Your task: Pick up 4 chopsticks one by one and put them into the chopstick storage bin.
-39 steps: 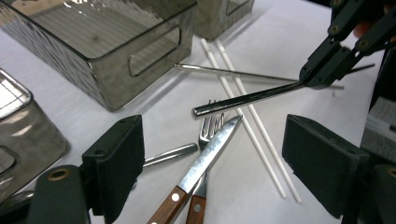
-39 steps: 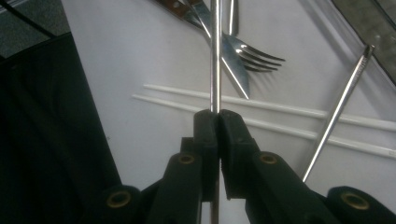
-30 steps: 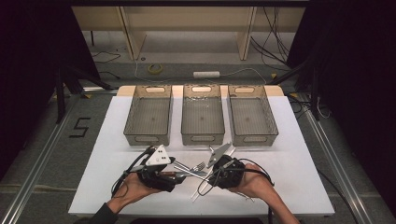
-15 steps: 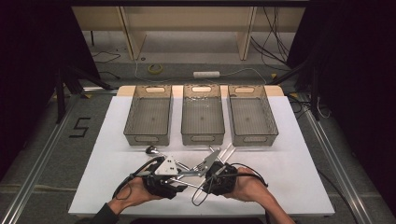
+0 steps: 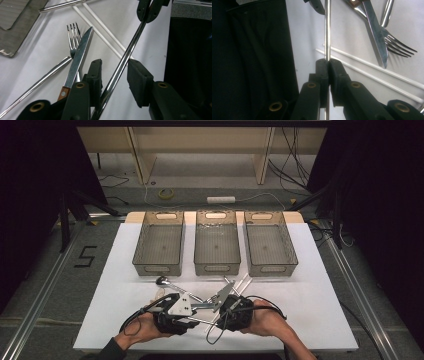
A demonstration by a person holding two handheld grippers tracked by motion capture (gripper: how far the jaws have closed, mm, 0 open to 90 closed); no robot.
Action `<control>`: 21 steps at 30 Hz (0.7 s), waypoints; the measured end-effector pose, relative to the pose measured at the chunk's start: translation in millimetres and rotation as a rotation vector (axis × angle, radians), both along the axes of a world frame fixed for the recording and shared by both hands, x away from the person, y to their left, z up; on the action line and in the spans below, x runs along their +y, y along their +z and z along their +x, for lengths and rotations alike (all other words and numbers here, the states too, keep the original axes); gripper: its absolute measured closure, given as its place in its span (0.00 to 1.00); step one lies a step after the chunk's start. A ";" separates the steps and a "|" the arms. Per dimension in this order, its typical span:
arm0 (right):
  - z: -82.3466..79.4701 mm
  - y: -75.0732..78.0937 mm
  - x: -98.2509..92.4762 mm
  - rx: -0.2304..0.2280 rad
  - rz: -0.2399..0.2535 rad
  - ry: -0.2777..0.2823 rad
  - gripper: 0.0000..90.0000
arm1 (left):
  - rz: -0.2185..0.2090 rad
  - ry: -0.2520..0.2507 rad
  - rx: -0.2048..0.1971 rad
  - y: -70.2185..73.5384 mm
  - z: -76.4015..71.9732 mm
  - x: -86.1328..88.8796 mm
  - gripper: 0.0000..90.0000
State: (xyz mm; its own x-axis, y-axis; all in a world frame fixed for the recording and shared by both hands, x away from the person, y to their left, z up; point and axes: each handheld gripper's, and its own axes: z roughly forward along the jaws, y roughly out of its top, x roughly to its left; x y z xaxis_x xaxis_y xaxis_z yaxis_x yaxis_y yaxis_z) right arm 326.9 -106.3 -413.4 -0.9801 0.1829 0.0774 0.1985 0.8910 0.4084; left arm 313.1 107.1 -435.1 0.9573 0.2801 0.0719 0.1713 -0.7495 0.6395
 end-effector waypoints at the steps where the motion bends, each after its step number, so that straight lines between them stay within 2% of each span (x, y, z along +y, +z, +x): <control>1: -0.2 0.4 -0.1 0.007 -0.001 0.004 0.96 | 0.006 -0.010 0.003 -0.2 -0.3 -0.1 0.73; 10: -0.3 1.4 -2.0 0.006 0.003 0.065 0.96 | 0.040 -0.096 0.015 -0.2 -4.0 -0.7 0.83; 13: -0.5 1.6 -3.5 0.006 0.018 0.091 0.94 | 0.047 -0.138 0.036 -0.1 -6.6 -1.8 0.88; 14: 0.7 2.0 -4.7 0.004 0.018 0.086 0.92 | 0.044 -0.158 0.044 -0.5 -8.6 -3.1 0.91; 16: 5.8 2.3 -8.9 0.035 0.033 0.054 0.91 | 0.051 -0.162 0.046 -0.5 -11.2 -6.1 0.93; 18: 10.1 3.4 -14.3 0.045 0.067 0.016 0.81 | 0.048 -0.166 0.044 -0.2 -11.2 -5.6 0.93; 19: 12.0 5.0 -17.3 0.048 0.076 0.002 0.78 | 0.042 -0.158 0.043 0.4 -10.1 -4.6 0.93; 21: 13.2 9.0 -22.9 0.044 0.122 -0.019 0.68 | 0.034 -0.132 0.037 1.6 -7.8 -2.1 0.93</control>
State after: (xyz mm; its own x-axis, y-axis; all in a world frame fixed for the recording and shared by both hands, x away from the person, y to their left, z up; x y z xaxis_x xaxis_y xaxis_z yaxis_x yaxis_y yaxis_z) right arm 340.2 -129.1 -404.4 -0.9717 0.1884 0.1428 0.2352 0.8308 0.5044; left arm 305.3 105.0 -433.6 0.9878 0.1499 0.0429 0.0932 -0.7882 0.6084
